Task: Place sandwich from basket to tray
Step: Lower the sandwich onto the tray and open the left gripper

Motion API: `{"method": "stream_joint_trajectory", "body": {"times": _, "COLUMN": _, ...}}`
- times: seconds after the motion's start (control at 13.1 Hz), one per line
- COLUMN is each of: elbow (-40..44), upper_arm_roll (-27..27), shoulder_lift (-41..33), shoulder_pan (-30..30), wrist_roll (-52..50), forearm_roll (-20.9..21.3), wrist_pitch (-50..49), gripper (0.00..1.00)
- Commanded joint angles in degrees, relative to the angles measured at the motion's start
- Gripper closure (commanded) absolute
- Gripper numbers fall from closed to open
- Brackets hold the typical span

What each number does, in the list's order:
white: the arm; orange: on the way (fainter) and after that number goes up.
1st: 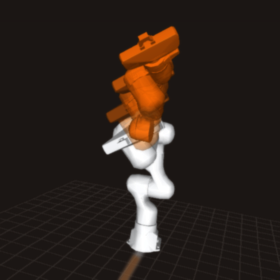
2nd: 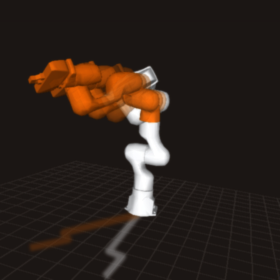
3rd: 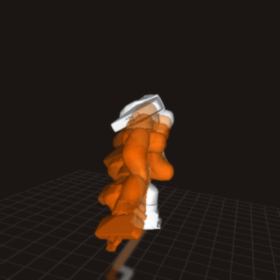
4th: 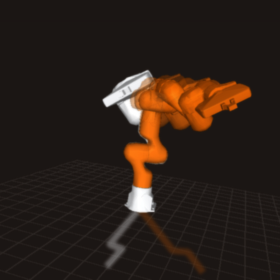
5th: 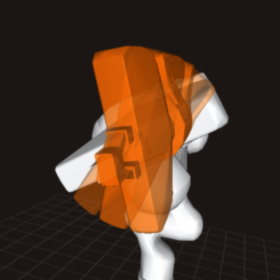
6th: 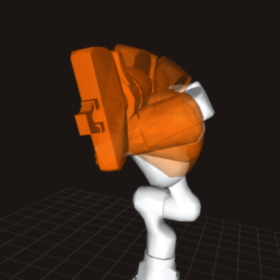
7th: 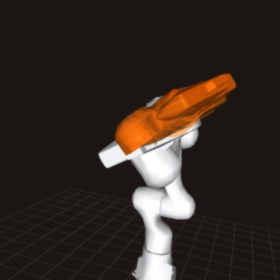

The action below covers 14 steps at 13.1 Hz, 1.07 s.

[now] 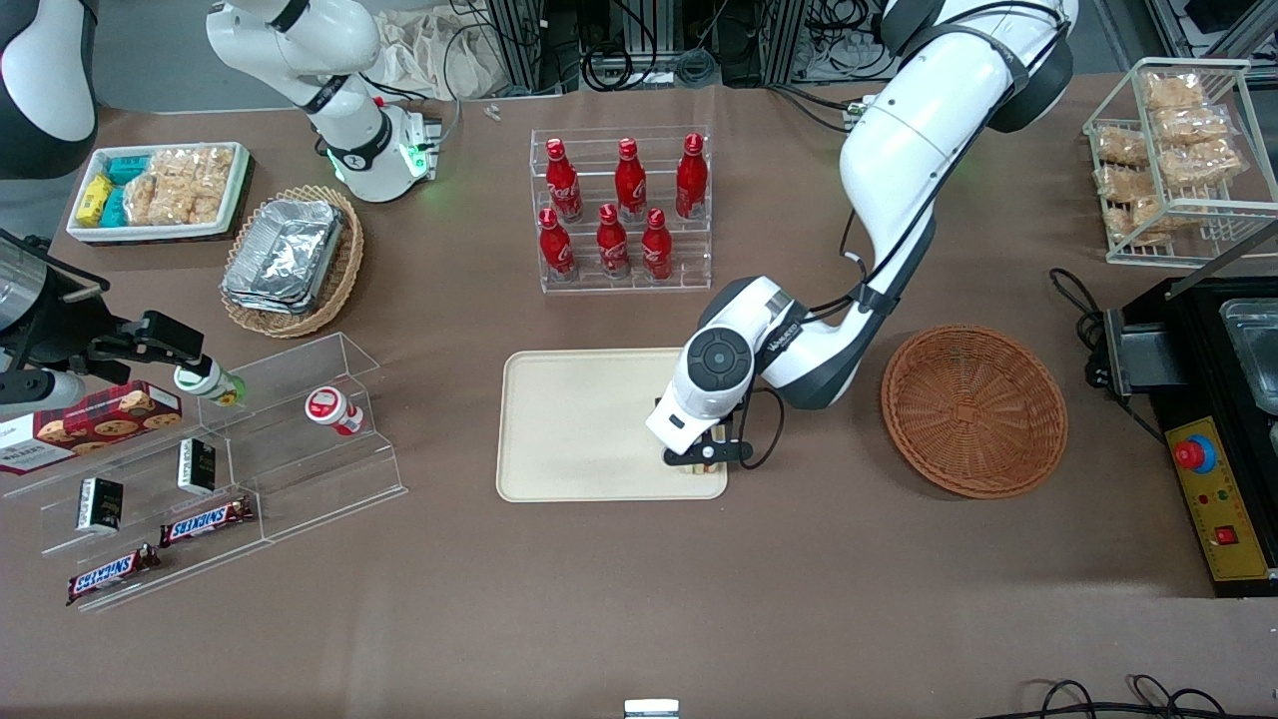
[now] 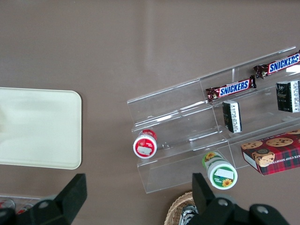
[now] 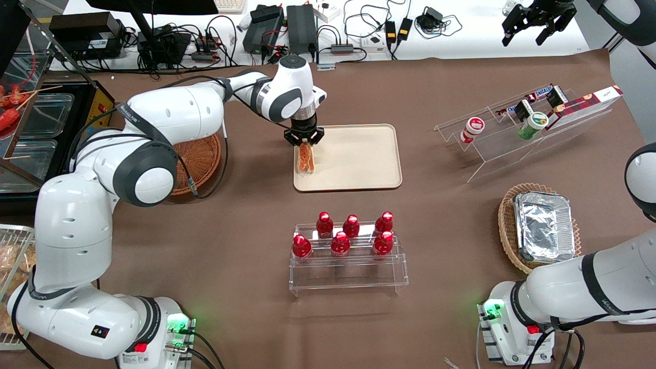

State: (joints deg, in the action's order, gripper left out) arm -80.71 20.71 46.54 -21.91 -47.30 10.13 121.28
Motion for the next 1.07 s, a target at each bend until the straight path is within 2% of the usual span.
{"method": "stream_joint_trajectory", "body": {"times": 0.0, "elbow": 1.7, "upper_arm_roll": -0.5, "shoulder_lift": 0.2, "shoulder_pan": -0.6, "wrist_roll": -2.0, "forearm_roll": 1.5, "wrist_pitch": -0.3, "gripper": 0.0}}
{"method": "stream_joint_trajectory", "body": {"times": 0.15, "elbow": 1.9, "upper_arm_roll": -0.6, "shoulder_lift": -1.4, "shoulder_pan": -0.2, "wrist_roll": -2.2, "forearm_roll": 1.5, "wrist_pitch": -0.5, "gripper": 0.0}}
{"method": "stream_joint_trajectory", "body": {"times": 0.53, "elbow": 1.8, "upper_arm_roll": -5.8, "shoulder_lift": -10.2, "shoulder_pan": 0.8, "wrist_roll": -2.2, "forearm_roll": 1.4, "wrist_pitch": -3.9, "gripper": 0.0}}
{"method": "stream_joint_trajectory", "body": {"times": 0.76, "elbow": 1.7, "upper_arm_roll": -5.9, "shoulder_lift": -15.3, "shoulder_pan": 5.5, "wrist_roll": -2.2, "forearm_roll": 1.4, "wrist_pitch": -9.9, "gripper": 0.0}}
{"method": "stream_joint_trajectory", "body": {"times": 0.99, "elbow": 1.5, "upper_arm_roll": -5.9, "shoulder_lift": -19.4, "shoulder_pan": 10.7, "wrist_roll": -2.2, "forearm_roll": 1.4, "wrist_pitch": -11.9, "gripper": 0.0}}
